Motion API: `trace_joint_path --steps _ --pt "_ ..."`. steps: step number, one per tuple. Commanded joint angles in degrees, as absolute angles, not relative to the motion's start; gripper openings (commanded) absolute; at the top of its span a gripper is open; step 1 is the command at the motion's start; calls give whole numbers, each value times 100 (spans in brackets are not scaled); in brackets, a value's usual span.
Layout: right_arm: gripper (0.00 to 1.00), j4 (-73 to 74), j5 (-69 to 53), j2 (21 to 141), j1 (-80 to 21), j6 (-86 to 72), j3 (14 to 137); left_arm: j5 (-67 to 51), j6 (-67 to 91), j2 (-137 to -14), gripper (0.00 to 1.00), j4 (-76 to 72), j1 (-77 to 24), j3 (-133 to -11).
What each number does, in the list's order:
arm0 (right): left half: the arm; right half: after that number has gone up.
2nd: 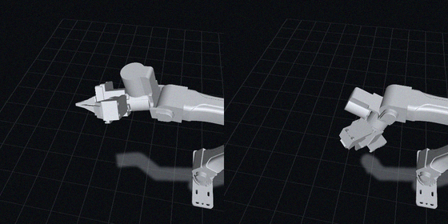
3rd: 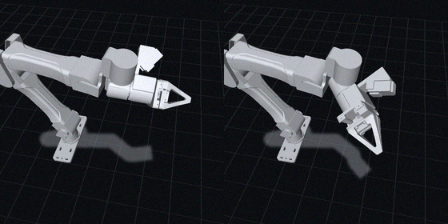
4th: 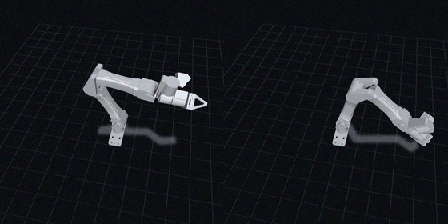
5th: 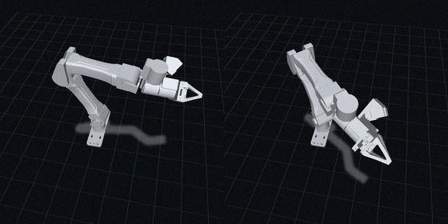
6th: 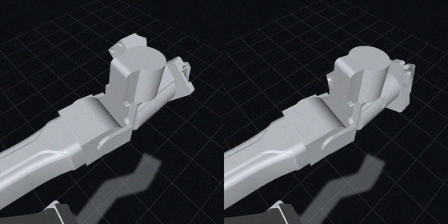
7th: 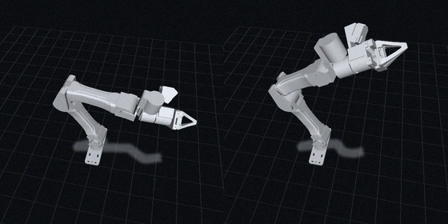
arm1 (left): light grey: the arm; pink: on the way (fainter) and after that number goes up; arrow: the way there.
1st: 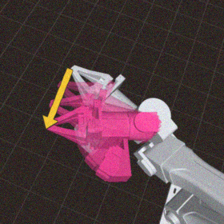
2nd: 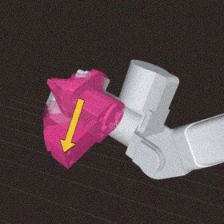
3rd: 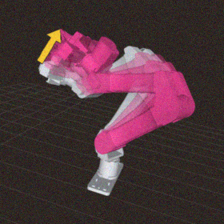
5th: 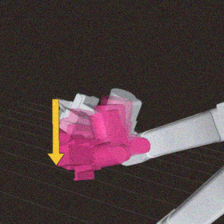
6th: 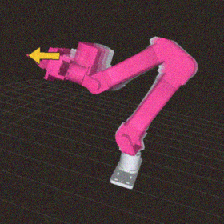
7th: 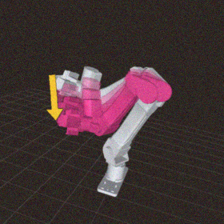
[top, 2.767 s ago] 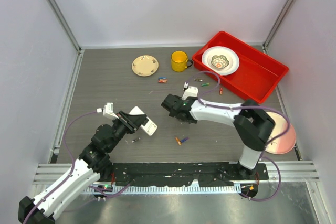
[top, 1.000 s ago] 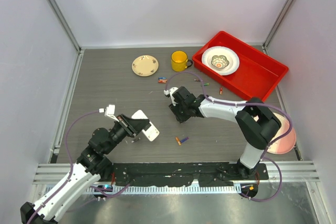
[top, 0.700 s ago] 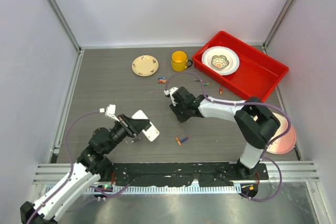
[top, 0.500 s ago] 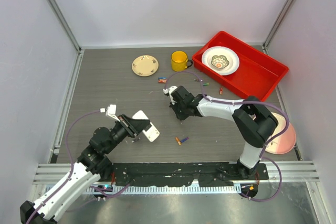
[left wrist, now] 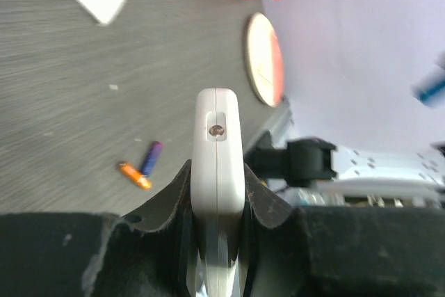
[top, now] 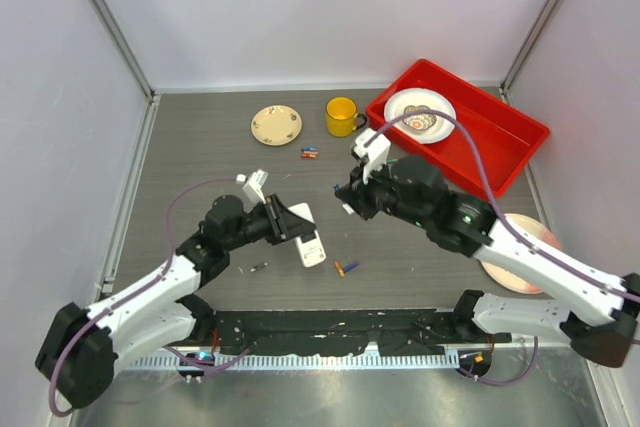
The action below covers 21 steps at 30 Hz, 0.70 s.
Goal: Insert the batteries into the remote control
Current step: Load the battery into the remote control.
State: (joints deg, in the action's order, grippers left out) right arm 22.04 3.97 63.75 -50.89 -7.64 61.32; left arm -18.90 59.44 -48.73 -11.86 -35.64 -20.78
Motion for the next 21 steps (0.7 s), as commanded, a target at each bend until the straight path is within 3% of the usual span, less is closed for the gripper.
trace_joint_path --steps 1,6,21 --pt "1 3102 229 5837 -6054 -54 6363 -3943 6160 -5928 0 -2678 -3480 -2838" --pt "1 3137 -289 5520 -6696 245 6292 -5157 6917 -6706 0 -3954 -3480 -3268" --pt "1 3489 624 5994 -7813 1212 6477 -5730 6970 -6838 0 -3516 -3489 -3551"
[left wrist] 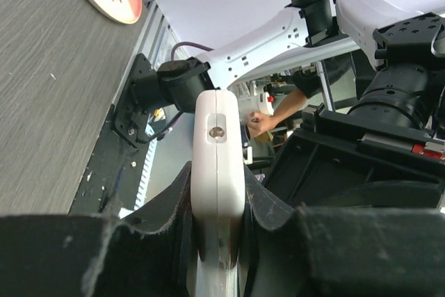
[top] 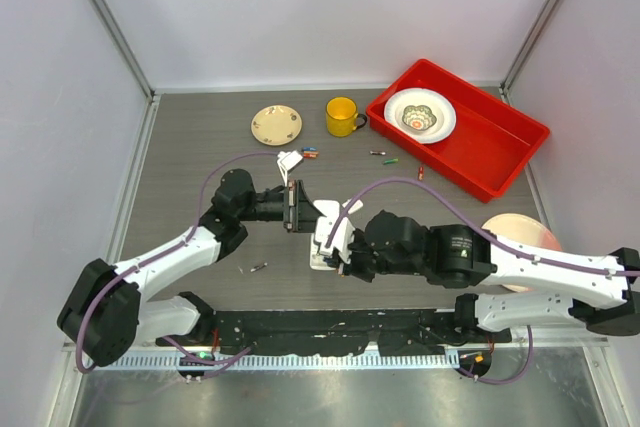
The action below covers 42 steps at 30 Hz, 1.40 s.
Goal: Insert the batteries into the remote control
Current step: Load the battery into the remote control.
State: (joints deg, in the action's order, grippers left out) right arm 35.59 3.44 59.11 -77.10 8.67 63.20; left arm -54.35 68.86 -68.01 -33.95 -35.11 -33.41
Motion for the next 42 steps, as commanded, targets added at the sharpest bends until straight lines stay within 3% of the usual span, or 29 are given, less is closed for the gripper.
trace_joint_path --steps 1,23,42 --pt "1 3472 633 6020 -7822 1230 6495 -5739 6970 -6855 0 -3498 -3489 -3568" --pt "1 2804 431 6381 -7884 1397 6442 -5924 6899 -7137 0 -3094 -3498 -3841" --pt "1 3515 220 6477 -7884 1178 6390 -5845 6776 -7023 0 -2918 -3498 -3937"
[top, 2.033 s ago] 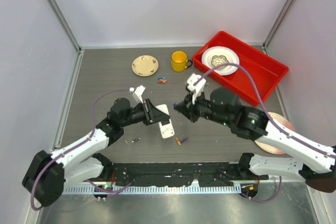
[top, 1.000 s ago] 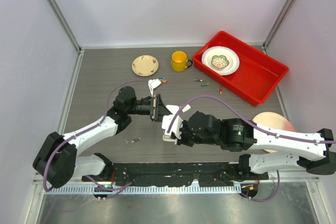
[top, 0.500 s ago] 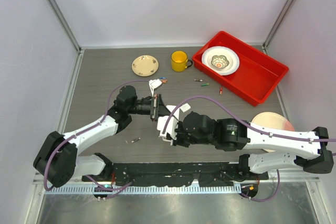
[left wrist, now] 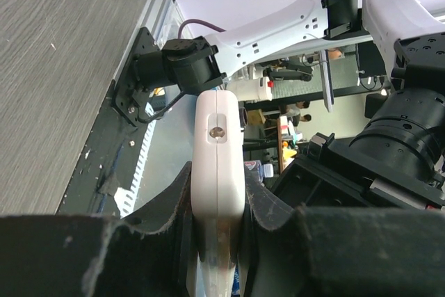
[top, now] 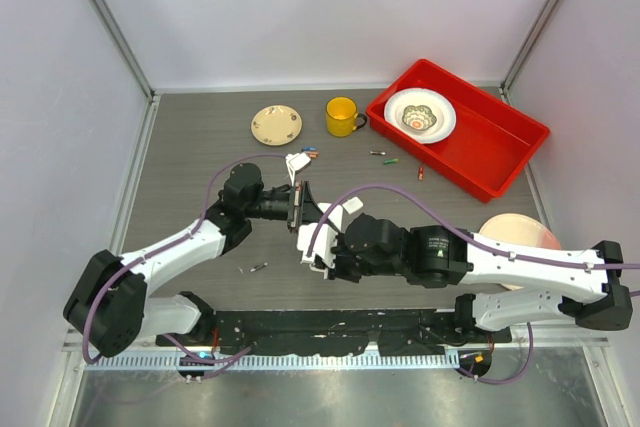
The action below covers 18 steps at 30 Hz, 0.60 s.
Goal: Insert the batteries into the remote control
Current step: Load the battery into the remote control.
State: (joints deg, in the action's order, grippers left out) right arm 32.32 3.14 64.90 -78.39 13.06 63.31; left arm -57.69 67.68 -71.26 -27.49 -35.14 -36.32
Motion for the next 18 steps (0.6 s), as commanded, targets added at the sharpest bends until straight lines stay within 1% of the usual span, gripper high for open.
trace_joint_path --steps 1,18 --pt "1 3542 237 6512 -7884 1178 6381 -5836 6785 -7005 0 -2918 -3498 -3955" --pt "1 3981 325 6873 -7901 1213 6337 -5801 6715 -6680 0 -2681 -3498 -4060"
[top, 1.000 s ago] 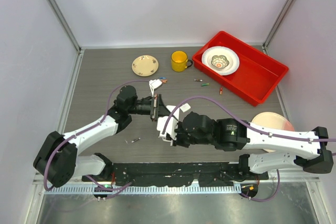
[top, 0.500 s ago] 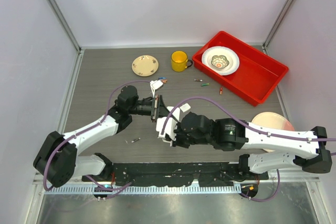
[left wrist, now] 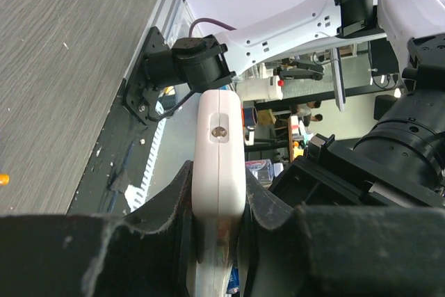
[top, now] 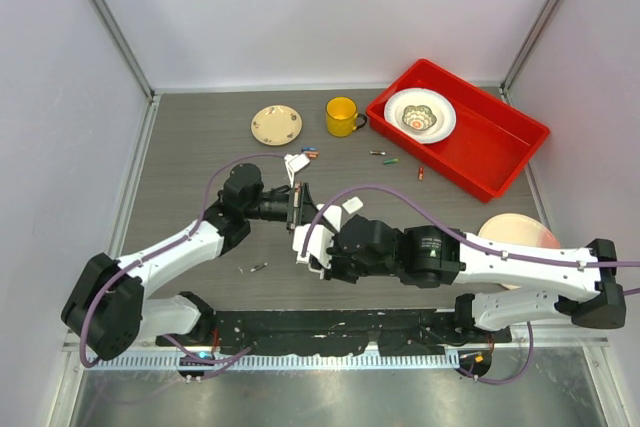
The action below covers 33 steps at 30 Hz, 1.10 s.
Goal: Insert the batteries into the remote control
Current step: Load the battery into the remote control.
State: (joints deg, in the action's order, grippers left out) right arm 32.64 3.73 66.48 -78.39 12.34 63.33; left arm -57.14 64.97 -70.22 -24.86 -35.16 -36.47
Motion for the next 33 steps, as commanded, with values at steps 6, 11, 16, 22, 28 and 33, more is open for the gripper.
trace_joint_path --steps 6,11,16,22,28,33 --pt "1 4157 439 6987 -7936 1248 6363 -5827 6653 -6645 0 -2619 -3498 -4026" --pt "1 4271 448 6979 -8015 1309 6398 -5897 6653 -6653 0 -2619 -3498 -4017" --pt "1 4403 501 6970 -8112 1371 6469 -5941 6636 -6732 0 -2602 -3498 -4025" --pt "1 4474 615 6979 -8147 1371 6451 -5968 6636 -6715 0 -2619 -3498 -4043" --pt "15 4483 711 6987 -8156 1336 6442 -5994 6645 -6697 0 -2602 -3498 -4017" --pt "18 4438 773 6970 -8156 1327 6469 -5994 6645 -6680 0 -2610 -3498 -3990"
